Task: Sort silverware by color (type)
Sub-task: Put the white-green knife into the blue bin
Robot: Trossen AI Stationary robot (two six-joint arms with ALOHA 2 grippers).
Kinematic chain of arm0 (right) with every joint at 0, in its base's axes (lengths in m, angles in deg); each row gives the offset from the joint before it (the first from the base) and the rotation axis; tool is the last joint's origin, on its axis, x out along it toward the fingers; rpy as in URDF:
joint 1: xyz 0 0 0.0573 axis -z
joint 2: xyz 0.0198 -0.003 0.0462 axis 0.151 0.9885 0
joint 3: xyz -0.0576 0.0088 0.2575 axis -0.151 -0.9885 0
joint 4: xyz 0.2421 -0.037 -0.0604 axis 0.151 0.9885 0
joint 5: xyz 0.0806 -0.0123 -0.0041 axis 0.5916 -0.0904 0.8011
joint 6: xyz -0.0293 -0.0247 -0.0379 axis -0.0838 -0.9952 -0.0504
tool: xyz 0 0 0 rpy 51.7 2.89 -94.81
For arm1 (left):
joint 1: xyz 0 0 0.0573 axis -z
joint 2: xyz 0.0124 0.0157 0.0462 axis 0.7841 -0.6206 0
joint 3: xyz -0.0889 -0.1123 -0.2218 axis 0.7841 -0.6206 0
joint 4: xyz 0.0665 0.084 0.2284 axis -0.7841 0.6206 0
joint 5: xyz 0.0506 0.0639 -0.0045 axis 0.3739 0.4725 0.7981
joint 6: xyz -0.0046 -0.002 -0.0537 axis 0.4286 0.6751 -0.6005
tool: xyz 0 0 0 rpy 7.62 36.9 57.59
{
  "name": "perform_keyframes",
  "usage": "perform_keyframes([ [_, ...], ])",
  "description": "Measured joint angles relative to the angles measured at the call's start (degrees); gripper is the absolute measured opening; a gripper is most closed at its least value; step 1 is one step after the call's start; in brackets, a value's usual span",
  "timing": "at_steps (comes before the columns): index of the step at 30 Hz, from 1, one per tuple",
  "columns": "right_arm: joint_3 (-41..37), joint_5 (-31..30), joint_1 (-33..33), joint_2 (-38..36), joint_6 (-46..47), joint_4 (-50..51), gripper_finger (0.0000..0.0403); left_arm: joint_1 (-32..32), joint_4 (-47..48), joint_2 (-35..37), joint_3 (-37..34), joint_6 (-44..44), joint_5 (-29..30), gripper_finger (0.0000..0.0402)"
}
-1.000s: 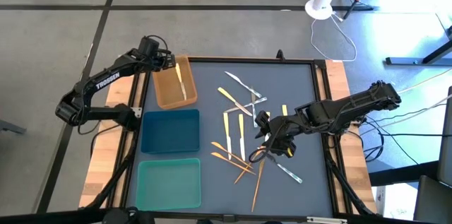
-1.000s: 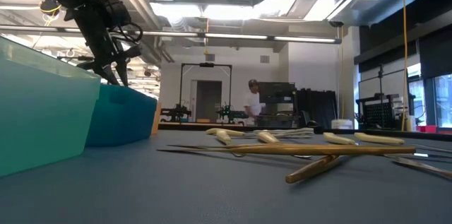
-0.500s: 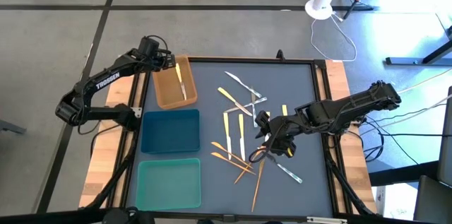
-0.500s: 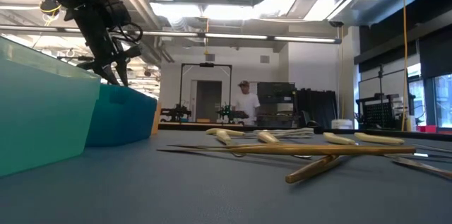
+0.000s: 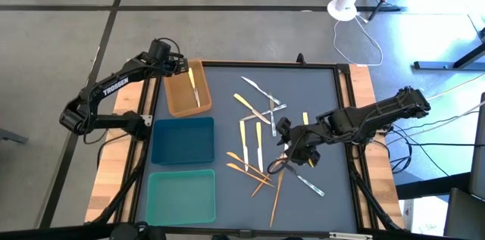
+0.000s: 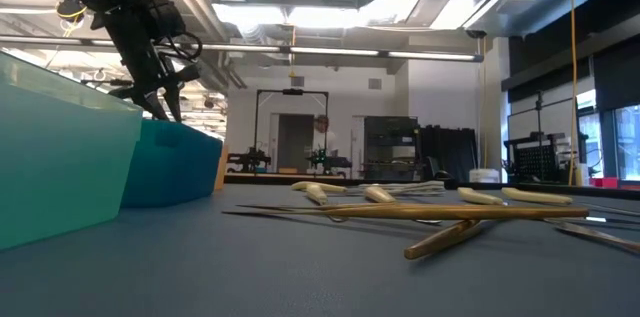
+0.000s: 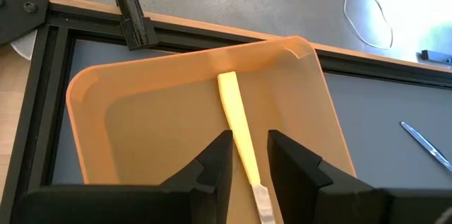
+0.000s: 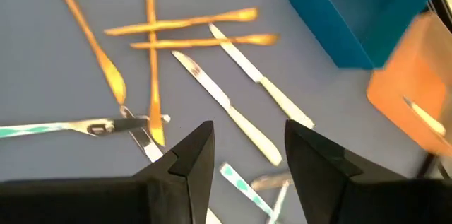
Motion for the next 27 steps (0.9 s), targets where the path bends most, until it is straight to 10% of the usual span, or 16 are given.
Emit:
perform_keyframes([
  [27, 0.00, -1.23, 28.82, 0.00, 10.90, -3.34, 0.0161, 0.00, -0.17, 0.00, 0.01, -0.02, -2.51, 0.0084],
])
